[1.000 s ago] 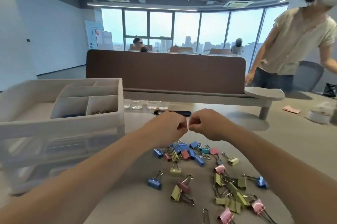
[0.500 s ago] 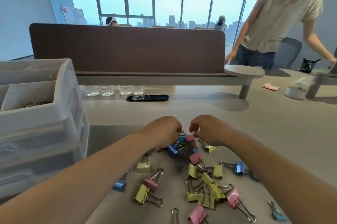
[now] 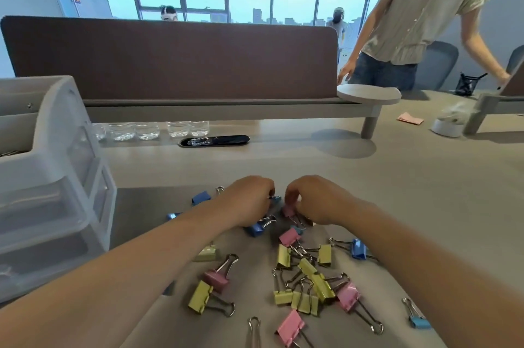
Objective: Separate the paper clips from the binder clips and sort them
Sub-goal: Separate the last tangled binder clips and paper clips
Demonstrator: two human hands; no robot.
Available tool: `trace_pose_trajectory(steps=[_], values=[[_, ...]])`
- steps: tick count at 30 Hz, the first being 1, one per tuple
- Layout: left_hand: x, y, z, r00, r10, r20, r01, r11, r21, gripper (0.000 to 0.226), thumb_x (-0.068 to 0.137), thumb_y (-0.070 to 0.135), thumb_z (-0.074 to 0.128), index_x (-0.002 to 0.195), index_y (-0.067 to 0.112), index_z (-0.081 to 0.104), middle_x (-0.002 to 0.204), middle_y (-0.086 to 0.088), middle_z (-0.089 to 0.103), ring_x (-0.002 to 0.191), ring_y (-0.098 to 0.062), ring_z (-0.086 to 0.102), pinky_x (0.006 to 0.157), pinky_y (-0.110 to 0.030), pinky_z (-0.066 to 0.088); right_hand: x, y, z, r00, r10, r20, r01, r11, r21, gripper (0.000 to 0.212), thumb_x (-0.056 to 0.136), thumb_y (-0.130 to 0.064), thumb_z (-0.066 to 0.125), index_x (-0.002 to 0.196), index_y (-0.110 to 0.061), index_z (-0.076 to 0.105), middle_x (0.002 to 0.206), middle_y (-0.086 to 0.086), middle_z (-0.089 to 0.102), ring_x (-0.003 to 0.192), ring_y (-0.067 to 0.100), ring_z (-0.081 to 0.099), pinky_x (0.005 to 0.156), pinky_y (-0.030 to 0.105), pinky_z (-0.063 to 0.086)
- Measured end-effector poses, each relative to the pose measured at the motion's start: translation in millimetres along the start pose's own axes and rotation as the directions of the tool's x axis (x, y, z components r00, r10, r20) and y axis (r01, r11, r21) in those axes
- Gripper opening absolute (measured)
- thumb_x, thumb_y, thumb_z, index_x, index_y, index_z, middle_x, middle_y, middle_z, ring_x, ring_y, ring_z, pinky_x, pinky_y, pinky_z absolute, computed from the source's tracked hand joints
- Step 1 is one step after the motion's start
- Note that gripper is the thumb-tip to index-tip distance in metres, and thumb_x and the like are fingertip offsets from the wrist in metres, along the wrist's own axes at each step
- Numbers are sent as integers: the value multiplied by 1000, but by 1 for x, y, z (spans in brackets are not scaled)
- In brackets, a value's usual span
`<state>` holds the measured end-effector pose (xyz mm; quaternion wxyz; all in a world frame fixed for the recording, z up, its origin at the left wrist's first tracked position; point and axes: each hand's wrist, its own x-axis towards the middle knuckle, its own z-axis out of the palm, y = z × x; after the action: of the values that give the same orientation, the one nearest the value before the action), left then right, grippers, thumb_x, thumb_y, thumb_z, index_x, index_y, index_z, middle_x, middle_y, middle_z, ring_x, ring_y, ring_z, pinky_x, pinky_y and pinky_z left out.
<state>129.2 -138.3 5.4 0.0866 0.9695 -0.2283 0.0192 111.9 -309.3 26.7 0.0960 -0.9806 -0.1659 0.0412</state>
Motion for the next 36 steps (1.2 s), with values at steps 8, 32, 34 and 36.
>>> trace_pose_trajectory(steps=[8,32,34,36], values=[[-16,-11,-33,995,-13,-94,1,992,-128,28,102,21,43,119,9,63,117,-7,59,101,-19,55,87,-30,43,-5,-3,2,999,1,-53,1,1000,27,27,93,-11,50,107,-23,69,114,-3,66,104,16,59,87,29,48],[-110,-81,-77,962,-236,-136,207,958,-200,11,92,26,57,81,23,58,82,5,62,71,-14,59,64,-30,48,14,-99,11,984,-175,-18,175,983,52,38,94,-26,62,131,-22,58,130,-2,57,112,16,53,93,29,43],[-114,-80,-76,962,-244,-124,214,953,-214,10,92,25,56,82,23,57,84,4,61,72,-14,58,63,-30,47,17,-105,13,985,-174,0,174,984,45,40,95,-24,60,135,-25,56,135,-4,54,118,17,51,95,28,40],[-117,-79,-75,963,-246,-111,215,949,-231,8,92,25,56,84,22,56,84,3,61,71,-15,57,62,-31,47,18,-109,16,986,-166,26,166,986,22,42,97,-18,56,138,-27,54,140,-4,51,123,18,49,98,30,38]])
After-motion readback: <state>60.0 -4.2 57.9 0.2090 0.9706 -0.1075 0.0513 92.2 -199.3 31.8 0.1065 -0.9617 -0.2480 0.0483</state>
